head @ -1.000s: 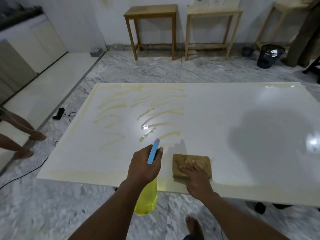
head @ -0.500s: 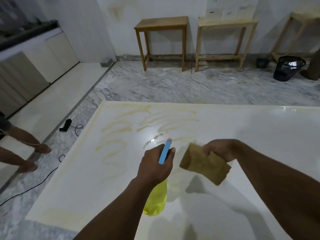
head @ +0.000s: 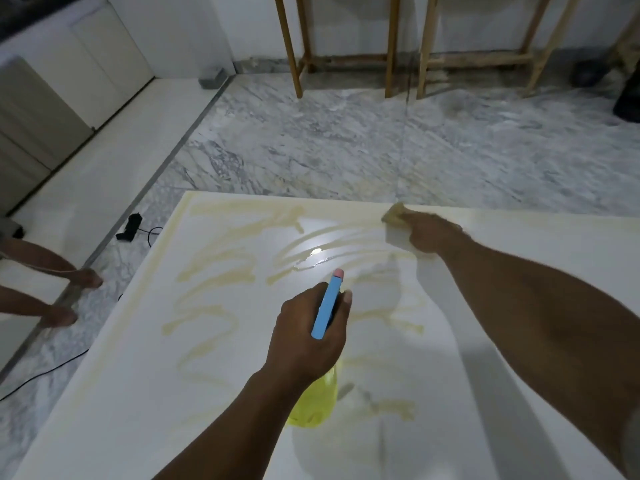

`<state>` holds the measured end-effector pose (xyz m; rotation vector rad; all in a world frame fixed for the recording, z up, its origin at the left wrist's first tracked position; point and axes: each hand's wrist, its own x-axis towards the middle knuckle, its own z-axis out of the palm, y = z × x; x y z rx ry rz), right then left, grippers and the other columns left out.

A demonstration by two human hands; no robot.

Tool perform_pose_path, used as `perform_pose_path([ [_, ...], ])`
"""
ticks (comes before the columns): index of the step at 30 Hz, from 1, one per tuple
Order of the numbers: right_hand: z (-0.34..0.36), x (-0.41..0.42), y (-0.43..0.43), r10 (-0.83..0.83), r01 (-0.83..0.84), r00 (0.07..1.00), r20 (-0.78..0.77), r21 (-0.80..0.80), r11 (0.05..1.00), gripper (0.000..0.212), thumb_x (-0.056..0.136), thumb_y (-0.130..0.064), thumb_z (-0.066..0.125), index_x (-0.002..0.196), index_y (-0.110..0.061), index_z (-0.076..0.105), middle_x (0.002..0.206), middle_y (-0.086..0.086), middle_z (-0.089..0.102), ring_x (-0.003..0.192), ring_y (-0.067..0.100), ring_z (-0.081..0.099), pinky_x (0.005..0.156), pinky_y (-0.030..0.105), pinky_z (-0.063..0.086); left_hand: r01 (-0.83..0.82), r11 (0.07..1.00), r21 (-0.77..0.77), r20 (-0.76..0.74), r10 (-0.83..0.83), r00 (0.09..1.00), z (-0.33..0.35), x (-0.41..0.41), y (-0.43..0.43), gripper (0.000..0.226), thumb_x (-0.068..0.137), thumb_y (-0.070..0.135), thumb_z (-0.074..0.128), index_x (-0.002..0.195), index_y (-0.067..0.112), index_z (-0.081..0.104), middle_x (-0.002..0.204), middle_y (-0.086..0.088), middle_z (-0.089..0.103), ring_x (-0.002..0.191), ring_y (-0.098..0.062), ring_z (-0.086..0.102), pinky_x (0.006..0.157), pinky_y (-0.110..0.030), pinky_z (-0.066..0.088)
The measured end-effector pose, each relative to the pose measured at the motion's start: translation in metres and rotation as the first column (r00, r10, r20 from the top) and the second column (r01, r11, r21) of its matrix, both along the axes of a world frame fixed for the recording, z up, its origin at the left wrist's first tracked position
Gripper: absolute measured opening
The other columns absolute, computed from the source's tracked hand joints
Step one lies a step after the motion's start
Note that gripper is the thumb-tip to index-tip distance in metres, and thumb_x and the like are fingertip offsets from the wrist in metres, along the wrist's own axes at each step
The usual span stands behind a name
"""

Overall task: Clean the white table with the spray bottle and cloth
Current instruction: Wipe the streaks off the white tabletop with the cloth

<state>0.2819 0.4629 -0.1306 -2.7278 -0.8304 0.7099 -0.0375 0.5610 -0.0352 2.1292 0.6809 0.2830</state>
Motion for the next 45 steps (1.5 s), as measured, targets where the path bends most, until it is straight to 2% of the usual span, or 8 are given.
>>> perform_pose_path([
  [4, -0.053, -0.033, -0.009, 0.047, -0.052, 0.983, 0.178, 0.021, 0.998, 0.067, 0.092, -0.015, 0.046, 0.154, -0.030, 0.029, 0.165, 0.000, 0.018, 0.152, 0.035, 0.009, 0.115, 0.060, 0.017, 0.009, 1.000, -0.013, -0.008, -0.009, 1.000, -0.009, -0.007, 0.000, 0.040, 0.100, 0.053, 0.055, 0.083, 0.017, 0.060, 0.069, -0.009, 0.061, 0.060, -0.035, 0.065, 0.062, -0.057, 0.060],
  [18, -0.061, -0.269, -0.100, -0.014, -0.029, 0.987, 0.162, 0.257, 0.966, 0.067, 0.083, -0.017, 0.032, 0.146, -0.032, 0.048, 0.158, -0.005, 0.036, 0.152, 0.025, 0.020, 0.118, 0.054, 0.012, 0.059, 0.998, 0.011, -0.028, -0.058, 0.998, 0.018, -0.117, -0.022, 0.040, 0.099, 0.053, 0.056, 0.081, 0.017, 0.060, 0.068, -0.010, 0.062, 0.062, -0.035, 0.068, 0.064, -0.057, 0.062],
  [29, -0.048, -0.492, -0.162, 0.000, -0.020, 0.996, 0.091, 0.221, 0.975, 0.074, 0.075, -0.015, 0.031, 0.145, -0.034, 0.048, 0.158, -0.012, 0.028, 0.152, 0.020, 0.015, 0.119, 0.051, 0.015, 0.116, 0.993, -0.012, -0.047, -0.117, 0.992, 0.035, -0.274, -0.055, 0.043, 0.101, 0.051, 0.056, 0.088, 0.011, 0.065, 0.071, -0.015, 0.064, 0.063, -0.038, 0.071, 0.067, -0.059, 0.060],
  [32, -0.043, -0.494, -0.169, -0.024, 0.010, 0.998, 0.051, 0.256, 0.967, 0.062, 0.080, -0.010, 0.037, 0.134, -0.029, 0.061, 0.150, -0.001, 0.048, 0.145, 0.028, 0.036, 0.115, 0.044, 0.030, 0.125, 0.992, 0.002, -0.059, -0.124, 0.990, 0.041, -0.287, -0.051, 0.041, 0.103, 0.051, 0.055, 0.093, 0.013, 0.067, 0.071, -0.013, 0.064, 0.064, -0.036, 0.071, 0.069, -0.058, 0.060],
  [35, -0.007, -0.467, -0.158, -0.030, 0.034, 0.999, -0.023, 0.164, 0.986, 0.038, 0.092, -0.031, 0.042, 0.120, -0.039, 0.065, 0.134, -0.005, 0.063, 0.131, 0.022, 0.055, 0.106, 0.033, 0.042, 0.124, 0.992, 0.000, -0.057, -0.124, 0.991, 0.049, -0.286, -0.040, 0.041, 0.102, 0.052, 0.055, 0.088, 0.014, 0.065, 0.069, -0.010, 0.062, 0.064, -0.037, 0.071, 0.069, -0.058, 0.061],
  [39, 0.069, -0.384, -0.123, -0.082, 0.151, 0.871, -0.485, 0.103, 0.983, 0.025, 0.079, -0.035, 0.067, 0.087, -0.012, 0.073, 0.093, 0.007, 0.071, 0.088, 0.031, 0.067, 0.086, 0.038, 0.052, 0.100, 0.995, 0.005, -0.061, -0.099, 0.993, 0.057, -0.256, -0.014, 0.042, 0.102, 0.051, 0.057, 0.075, 0.018, 0.056, 0.062, -0.002, 0.056, 0.064, -0.038, 0.071, 0.068, -0.058, 0.062],
  [42, 0.093, -0.316, -0.096, -0.243, 0.317, 0.725, -0.644, -0.001, 0.948, 0.039, 0.072, -0.022, 0.065, 0.103, 0.000, 0.069, 0.105, 0.018, 0.072, 0.100, 0.037, 0.068, 0.100, 0.049, 0.051, 0.097, 0.995, 0.013, -0.072, -0.096, 0.993, 0.059, -0.219, 0.005, 0.043, 0.100, 0.055, 0.055, 0.072, 0.022, 0.053, 0.062, 0.001, 0.056, 0.063, -0.037, 0.070, 0.067, -0.057, 0.063],
  [45, 0.107, -0.254, -0.060, -0.304, 0.386, 0.658, -0.689, -0.038, 0.922, 0.042, 0.079, -0.019, 0.060, 0.113, 0.004, 0.066, 0.110, 0.026, 0.071, 0.104, 0.044, 0.067, 0.095, 0.055, 0.053, 0.097, 0.995, 0.012, -0.064, -0.096, 0.993, 0.059, -0.178, 0.026, 0.044, 0.099, 0.057, 0.054, 0.077, 0.019, 0.057, 0.062, -0.001, 0.055, 0.064, -0.038, 0.068, 0.066, -0.057, 0.062],
])
